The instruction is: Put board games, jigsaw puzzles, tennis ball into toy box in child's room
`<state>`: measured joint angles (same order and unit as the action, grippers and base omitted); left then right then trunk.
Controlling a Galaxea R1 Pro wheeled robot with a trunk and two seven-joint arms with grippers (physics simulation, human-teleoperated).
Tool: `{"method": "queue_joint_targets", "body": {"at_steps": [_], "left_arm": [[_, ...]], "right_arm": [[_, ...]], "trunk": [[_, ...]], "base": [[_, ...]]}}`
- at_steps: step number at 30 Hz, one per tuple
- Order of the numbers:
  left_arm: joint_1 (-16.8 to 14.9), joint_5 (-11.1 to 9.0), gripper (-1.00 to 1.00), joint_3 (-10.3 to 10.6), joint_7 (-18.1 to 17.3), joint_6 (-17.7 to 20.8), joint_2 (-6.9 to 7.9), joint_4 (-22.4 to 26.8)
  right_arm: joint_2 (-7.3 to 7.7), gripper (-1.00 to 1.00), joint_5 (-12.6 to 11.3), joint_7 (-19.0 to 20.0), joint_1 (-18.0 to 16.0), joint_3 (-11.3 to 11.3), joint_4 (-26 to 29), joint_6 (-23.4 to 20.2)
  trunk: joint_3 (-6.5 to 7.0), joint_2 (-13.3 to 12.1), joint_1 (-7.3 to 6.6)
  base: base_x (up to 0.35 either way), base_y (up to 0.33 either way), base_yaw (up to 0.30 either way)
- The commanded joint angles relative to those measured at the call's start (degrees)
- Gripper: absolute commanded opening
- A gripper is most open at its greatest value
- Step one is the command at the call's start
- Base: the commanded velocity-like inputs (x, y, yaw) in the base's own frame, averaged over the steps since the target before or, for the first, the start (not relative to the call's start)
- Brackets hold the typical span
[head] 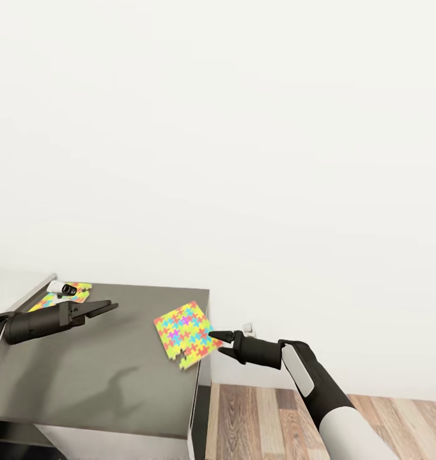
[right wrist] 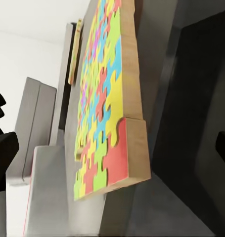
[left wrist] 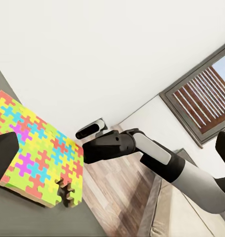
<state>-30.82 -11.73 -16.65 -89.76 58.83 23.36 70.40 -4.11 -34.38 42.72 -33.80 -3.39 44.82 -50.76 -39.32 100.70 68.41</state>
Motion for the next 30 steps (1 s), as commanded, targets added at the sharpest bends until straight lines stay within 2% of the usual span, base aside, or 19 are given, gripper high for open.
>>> {"method": "queue_joint_targets", "body": {"at_steps": [1,25,26,30], "left_arm": [[-0.03,0.04,1.00,0.01,-0.24,0.60,0.02,0.00],[-0.03,0.04,1.00,0.04,-0.24,0.58,0.02,0.00],[-0.03,0.04,1.00,0.04,-0.24,0.58,0.02,0.00],[-0.01,0.04,1.00,-0.03,-0.24,0.58,0.02,0.00]], "right_arm": [[0.01,1.00,-0.08,0.03,-0.03,0.03,0.01,-0.37],[0.05,1.00,-0.07,0.13,-0.03,-0.03,0.03,-0.66],[0.05,-1.00,-0.07,0.15,-0.03,-0.03,0.05,-0.66],[0.20,-1.00,-0.07,0.36,-0.03,-0.04,0.10,-0.66]], "trunk": [[-0.06,0.03,-0.01],[-0.06,0.03,-0.01],[-0.06,0.03,-0.01],[-0.06,0.03,-0.01]], "base": [[-0.057,0.000,0.000],[-0.005,0.007,0.000],[0.000,0.003,0.000],[0.000,0.001,0.000]]}}
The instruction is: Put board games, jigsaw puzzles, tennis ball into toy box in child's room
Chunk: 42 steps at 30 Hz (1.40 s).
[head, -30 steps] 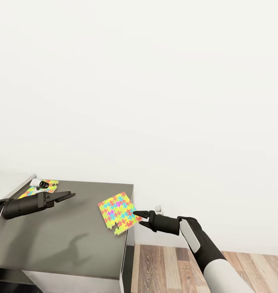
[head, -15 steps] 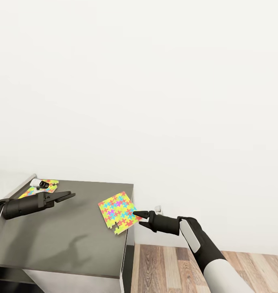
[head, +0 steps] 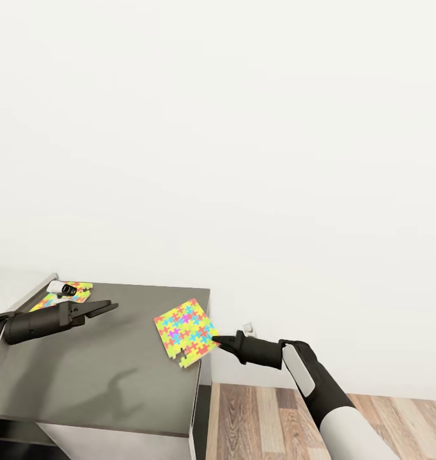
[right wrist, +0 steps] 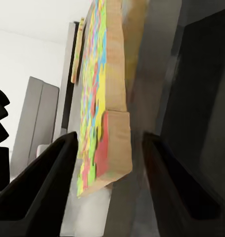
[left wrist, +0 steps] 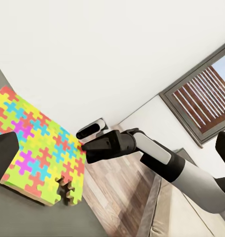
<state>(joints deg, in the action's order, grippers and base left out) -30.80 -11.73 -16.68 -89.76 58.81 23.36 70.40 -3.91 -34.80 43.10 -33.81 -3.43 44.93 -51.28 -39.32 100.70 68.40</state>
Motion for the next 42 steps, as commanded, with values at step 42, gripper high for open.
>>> {"method": "queue_joint_targets", "body": {"at_steps": [42], "left_arm": [[0.13,0.13,1.00,-0.02,-0.24,0.78,0.10,0.18]], "right_arm": [[0.24,-1.00,-0.60,0.15,0.10,0.70,-0.01,0.47]], "trunk": [[6.76,-15.21,-8.35]], "base": [[0.000,0.000,0.000]]}}
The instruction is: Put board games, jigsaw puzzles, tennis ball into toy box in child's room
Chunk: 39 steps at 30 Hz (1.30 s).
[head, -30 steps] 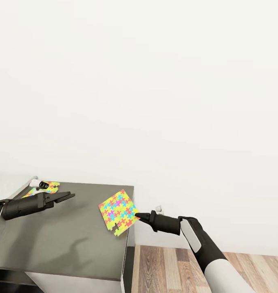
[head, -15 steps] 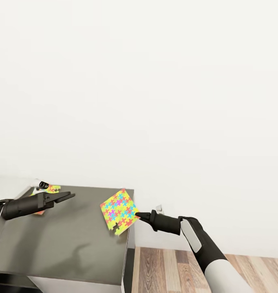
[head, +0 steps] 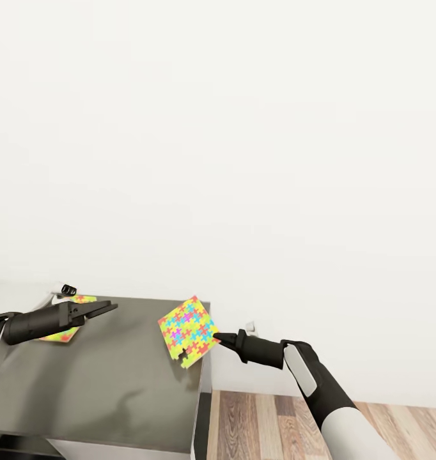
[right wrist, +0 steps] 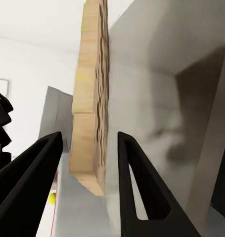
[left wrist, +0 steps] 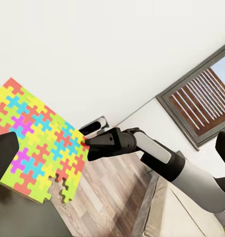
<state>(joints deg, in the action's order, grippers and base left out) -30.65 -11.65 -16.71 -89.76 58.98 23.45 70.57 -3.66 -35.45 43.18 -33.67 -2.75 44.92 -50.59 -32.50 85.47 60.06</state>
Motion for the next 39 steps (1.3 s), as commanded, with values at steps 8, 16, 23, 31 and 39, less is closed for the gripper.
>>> {"method": "queue_joint_targets", "body": {"at_steps": [8,16,23,31,39], "left_arm": [[-0.03,0.05,1.00,0.01,-0.24,0.61,0.02,0.01],[-0.03,0.05,1.00,0.17,-0.24,0.61,0.02,0.01],[-0.03,0.06,1.00,0.40,-0.24,0.61,-0.04,0.01],[-0.03,0.12,1.00,0.60,-0.24,0.61,-0.09,0.01],[-0.03,0.13,1.00,0.62,-0.24,0.61,-0.07,0.01]], "right_arm": [[0.06,-1.00,0.03,0.26,-0.01,0.98,0.16,-0.25],[0.13,-1.00,0.04,0.41,0.01,2.87,0.17,-0.19],[-0.05,-1.00,0.11,0.41,0.08,3.35,0.10,0.03],[0.07,-1.00,0.23,-0.37,0.02,3.26,0.47,-0.52],[-0.24,-1.00,0.13,0.14,0.05,3.44,0.47,-0.03]], "trunk": [[1.38,-3.19,-1.77],[2.82,-6.40,-3.52],[4.08,-9.21,-5.06],[5.51,-12.42,-6.82],[6.95,-15.63,-8.57]], "base": [[0.000,0.000,0.000],[-0.023,0.000,0.000],[-0.164,0.000,0.000],[-0.015,0.000,0.000],[0.000,0.000,0.000]]}}
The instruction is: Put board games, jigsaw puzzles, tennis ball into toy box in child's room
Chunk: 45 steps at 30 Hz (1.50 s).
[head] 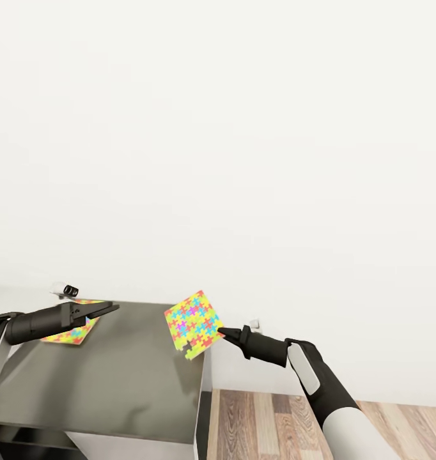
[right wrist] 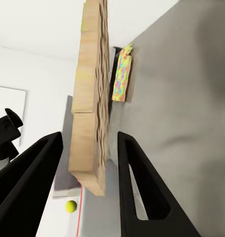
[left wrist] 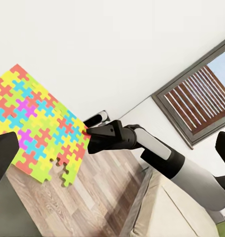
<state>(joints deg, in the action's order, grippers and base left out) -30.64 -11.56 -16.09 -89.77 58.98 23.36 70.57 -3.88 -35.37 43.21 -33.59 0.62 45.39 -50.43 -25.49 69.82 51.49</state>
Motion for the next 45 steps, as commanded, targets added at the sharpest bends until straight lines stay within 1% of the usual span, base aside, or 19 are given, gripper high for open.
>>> {"method": "queue_joint_targets", "body": {"at_steps": [1,26,33,39,45], "left_arm": [[-0.03,0.04,1.00,0.01,-0.23,0.61,0.02,0.00],[-0.03,0.12,1.00,0.01,-0.23,0.61,-0.01,0.00],[-0.03,0.13,1.00,0.01,-0.23,0.61,-0.02,0.02],[-0.03,0.13,1.00,0.01,-0.23,0.61,0.01,0.01],[-0.03,0.13,1.00,0.01,-0.23,0.61,-0.07,0.03]], "right_arm": [[-0.05,-1.00,0.05,0.14,-0.02,0.09,0.00,-0.17],[-0.25,-1.00,0.09,0.26,0.02,0.25,0.05,0.14],[-0.17,-1.00,0.04,0.37,0.09,0.27,0.05,0.16],[-0.12,-1.00,0.02,0.32,0.17,0.19,0.05,3.51],[-0.05,-1.00,-0.03,0.37,0.21,0.17,0.05,4.33]], "trunk": [[0.12,-0.38,-0.23],[4.62,-10.41,-5.72],[6.11,-13.21,-7.25],[7.49,-15.62,-8.57],[8.86,-18.03,-9.89]], "base": [[0.000,0.000,0.000],[0.000,0.000,0.003],[0.000,0.000,0.197],[0.000,0.000,0.244],[0.000,0.000,0.238]]}}
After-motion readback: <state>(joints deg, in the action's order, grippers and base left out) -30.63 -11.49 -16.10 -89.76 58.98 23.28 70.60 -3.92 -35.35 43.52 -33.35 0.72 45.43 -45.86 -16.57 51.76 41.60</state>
